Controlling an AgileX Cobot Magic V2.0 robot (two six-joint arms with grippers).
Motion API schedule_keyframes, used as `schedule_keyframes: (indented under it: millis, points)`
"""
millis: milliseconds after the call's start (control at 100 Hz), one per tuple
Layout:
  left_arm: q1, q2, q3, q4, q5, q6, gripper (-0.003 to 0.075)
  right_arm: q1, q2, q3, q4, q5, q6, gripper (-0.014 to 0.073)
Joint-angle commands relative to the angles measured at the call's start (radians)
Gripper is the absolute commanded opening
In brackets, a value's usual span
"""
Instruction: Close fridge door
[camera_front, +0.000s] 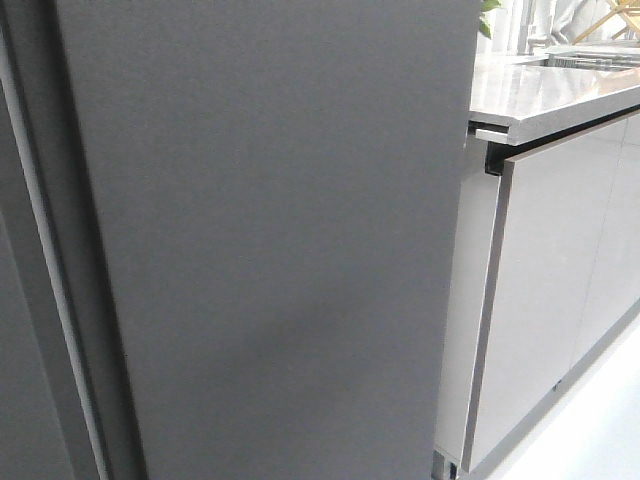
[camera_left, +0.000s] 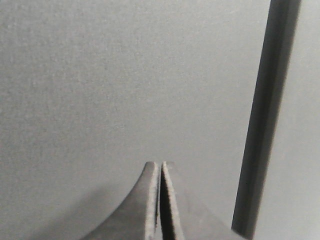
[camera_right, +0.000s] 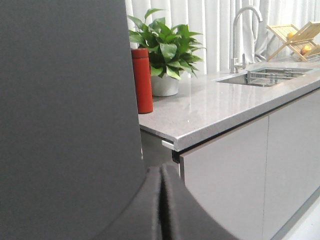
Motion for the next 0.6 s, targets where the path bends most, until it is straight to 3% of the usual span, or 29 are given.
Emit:
schedule_keyframes:
  millis: [0, 230, 590]
  points:
    - [-0.008, 0.019, 0.028, -0.002, -0.077, -0.004, -0.0021, -0.007, -0.067, 0.036, -0.009, -0.089, -0.002, -0.0076]
    - [-0.008, 0.019, 0.028, -0.002, -0.077, -0.004, -0.0021, -0.051, -0.202, 0.146, -0.009, -0.089, -0.002, -0.0076]
    - [-0.008, 0.019, 0.028, -0.002, -0.077, -0.004, -0.0021, -0.053, -0.230, 0.233, -0.019, -0.075, -0.002, -0.0076]
